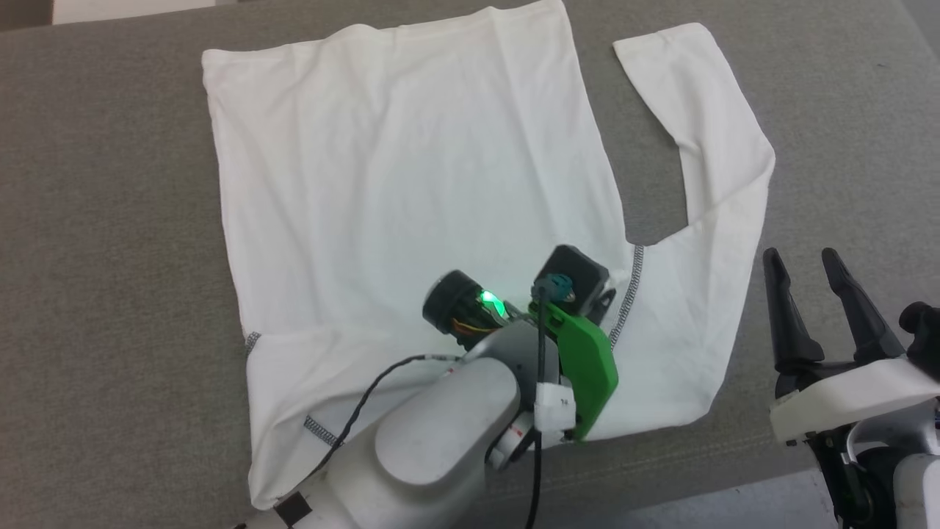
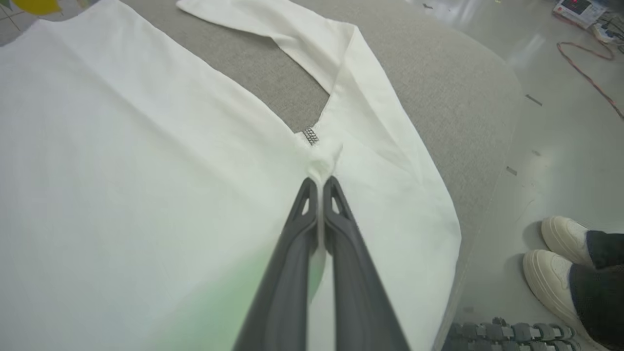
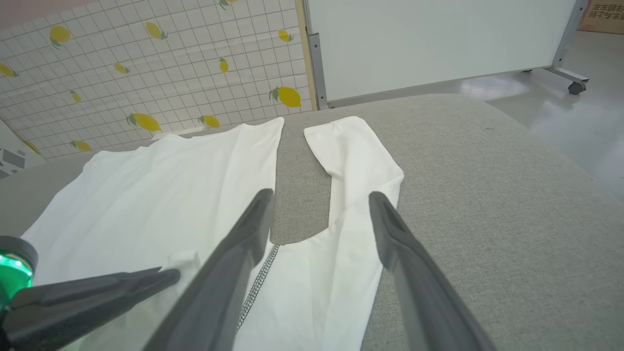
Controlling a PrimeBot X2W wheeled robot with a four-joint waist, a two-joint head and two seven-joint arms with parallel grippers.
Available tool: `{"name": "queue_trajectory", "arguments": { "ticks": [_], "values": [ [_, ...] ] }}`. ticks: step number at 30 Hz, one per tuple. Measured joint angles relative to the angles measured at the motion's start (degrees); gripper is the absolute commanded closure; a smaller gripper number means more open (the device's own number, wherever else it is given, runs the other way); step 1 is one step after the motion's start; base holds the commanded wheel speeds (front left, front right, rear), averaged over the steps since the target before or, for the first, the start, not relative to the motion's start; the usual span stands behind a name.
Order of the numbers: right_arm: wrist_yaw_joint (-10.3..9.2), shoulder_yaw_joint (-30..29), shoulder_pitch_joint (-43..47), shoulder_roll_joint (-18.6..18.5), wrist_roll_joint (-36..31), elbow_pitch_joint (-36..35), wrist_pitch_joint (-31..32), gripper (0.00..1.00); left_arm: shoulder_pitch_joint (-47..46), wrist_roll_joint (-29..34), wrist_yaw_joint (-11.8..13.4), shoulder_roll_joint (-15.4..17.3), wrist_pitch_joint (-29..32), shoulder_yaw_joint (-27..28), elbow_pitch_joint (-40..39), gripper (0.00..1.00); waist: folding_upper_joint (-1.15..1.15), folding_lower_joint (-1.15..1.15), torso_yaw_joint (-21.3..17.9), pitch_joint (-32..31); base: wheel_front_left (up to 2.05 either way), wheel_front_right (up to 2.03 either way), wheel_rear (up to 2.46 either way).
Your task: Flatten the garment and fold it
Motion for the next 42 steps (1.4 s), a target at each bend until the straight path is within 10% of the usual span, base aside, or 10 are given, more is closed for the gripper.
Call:
{"name": "queue_trajectory", "arguments": {
  "ticks": [13, 14, 15, 16, 22, 32, 42],
  "values": [
    [0.00, 2.42, -1.72, 0.18, 1.71, 4.25, -2.25, 0.00, -3.87, -8.33, -2.32, -0.13, 2.49, -13.71, 10.62, 1.00, 0.00, 0.00, -5.98, 2.39, 0.00, 0.00, 0.00],
    [0.00, 2.46, -1.72, 0.16, 1.71, 4.47, -2.27, 0.00, -4.09, -8.64, -2.32, -0.15, 3.50, -14.32, 11.41, 0.79, 0.00, 0.00, -6.32, 2.50, 0.00, 0.00, 0.00],
    [0.00, 2.47, -1.72, 0.16, 1.71, 4.64, -2.32, 0.00, -4.32, -8.81, -2.32, -0.20, 4.16, -14.62, 11.92, 0.18, 0.00, 0.00, -6.55, 2.56, 0.00, 0.00, 0.00],
    [0.00, 2.48, -1.72, 0.18, 1.71, 4.80, -2.33, 0.00, -4.71, -9.04, -2.32, -0.34, 5.08, -14.90, 12.32, 0.00, 0.00, 0.00, -6.79, 2.59, 0.00, 0.00, 0.00],
    [0.00, 1.36, -1.69, 0.18, 1.53, 4.88, -2.57, 0.00, -5.44, -11.96, -3.33, -1.35, 8.27, -15.74, 11.55, 0.00, 0.00, 0.00, -6.01, 2.09, 0.00, 0.00, 0.00],
    [0.00, -1.18, -1.60, -0.92, 0.40, 2.20, -1.05, 0.00, -6.70, -15.21, 2.54, -0.43, -14.74, -5.70, 5.42, 0.00, 0.00, 0.00, -0.69, -0.31, 0.00, 0.00, 0.00],
    [0.00, -5.27, -12.39, -6.80, -0.30, 9.15, -0.74, 0.00, -0.71, -11.17, 11.50, 12.61, -25.10, 12.45, -6.06, 0.00, 0.00, 0.00, 4.41, 0.63, 0.00, 0.00, 0.00]
  ]
}}
